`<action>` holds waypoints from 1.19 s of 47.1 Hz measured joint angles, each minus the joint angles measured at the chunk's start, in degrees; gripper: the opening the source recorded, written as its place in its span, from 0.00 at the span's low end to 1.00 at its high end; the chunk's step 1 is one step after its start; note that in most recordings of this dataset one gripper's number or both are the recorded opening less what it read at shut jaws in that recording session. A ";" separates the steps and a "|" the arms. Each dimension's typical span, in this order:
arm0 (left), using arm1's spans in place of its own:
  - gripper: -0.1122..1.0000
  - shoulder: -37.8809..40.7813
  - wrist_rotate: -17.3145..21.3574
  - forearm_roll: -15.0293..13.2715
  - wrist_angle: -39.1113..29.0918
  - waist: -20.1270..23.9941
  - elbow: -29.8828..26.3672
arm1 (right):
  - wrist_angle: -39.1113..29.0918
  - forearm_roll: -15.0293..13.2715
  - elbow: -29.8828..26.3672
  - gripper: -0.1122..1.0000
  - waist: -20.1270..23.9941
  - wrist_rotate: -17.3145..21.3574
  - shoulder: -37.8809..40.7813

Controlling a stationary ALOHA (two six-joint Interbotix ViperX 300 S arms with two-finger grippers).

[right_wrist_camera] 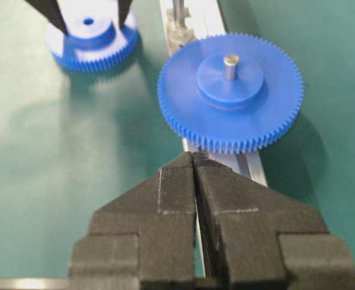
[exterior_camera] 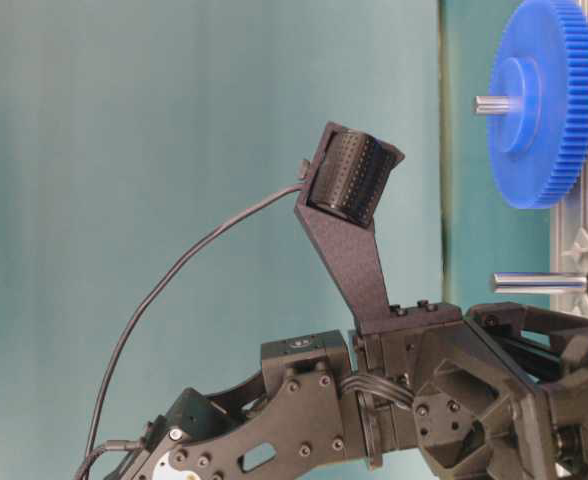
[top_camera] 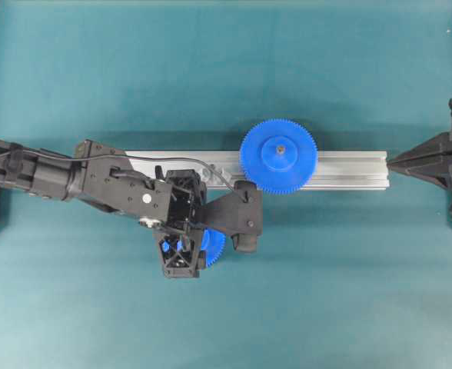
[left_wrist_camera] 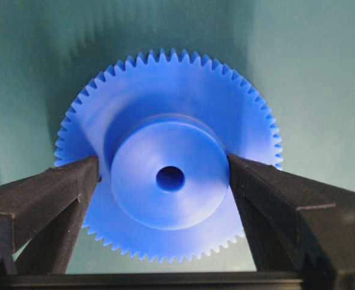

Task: Find the location of the shaft and insert the small gear.
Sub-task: 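Close the left gripper on the blue gear hub, then lift the blue gear and carry it toward the empty left shaft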

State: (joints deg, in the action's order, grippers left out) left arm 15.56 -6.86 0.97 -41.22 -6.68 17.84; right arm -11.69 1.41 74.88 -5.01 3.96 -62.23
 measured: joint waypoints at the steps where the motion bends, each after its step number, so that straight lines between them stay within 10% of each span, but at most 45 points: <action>1: 0.93 0.00 0.00 0.00 0.00 -0.09 0.00 | 0.00 0.00 0.00 0.13 0.09 0.00 0.09; 16: 0.90 0.35 -0.70 0.00 0.00 -0.09 -0.18 | 0.00 0.00 0.00 0.13 0.00 0.00 0.09; 26: 0.67 0.44 -1.05 0.18 -0.62 -0.79 -0.53 | 0.00 -0.09 -0.09 0.13 0.00 0.00 0.09; 56: 0.67 0.62 -0.35 0.09 -2.81 -0.79 -1.58 | 0.09 0.00 0.35 0.13 0.00 1.32 0.09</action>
State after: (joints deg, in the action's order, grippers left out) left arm 16.17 -7.21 1.05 -44.03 -7.47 16.26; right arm -11.60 1.41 75.23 -5.01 5.27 -62.14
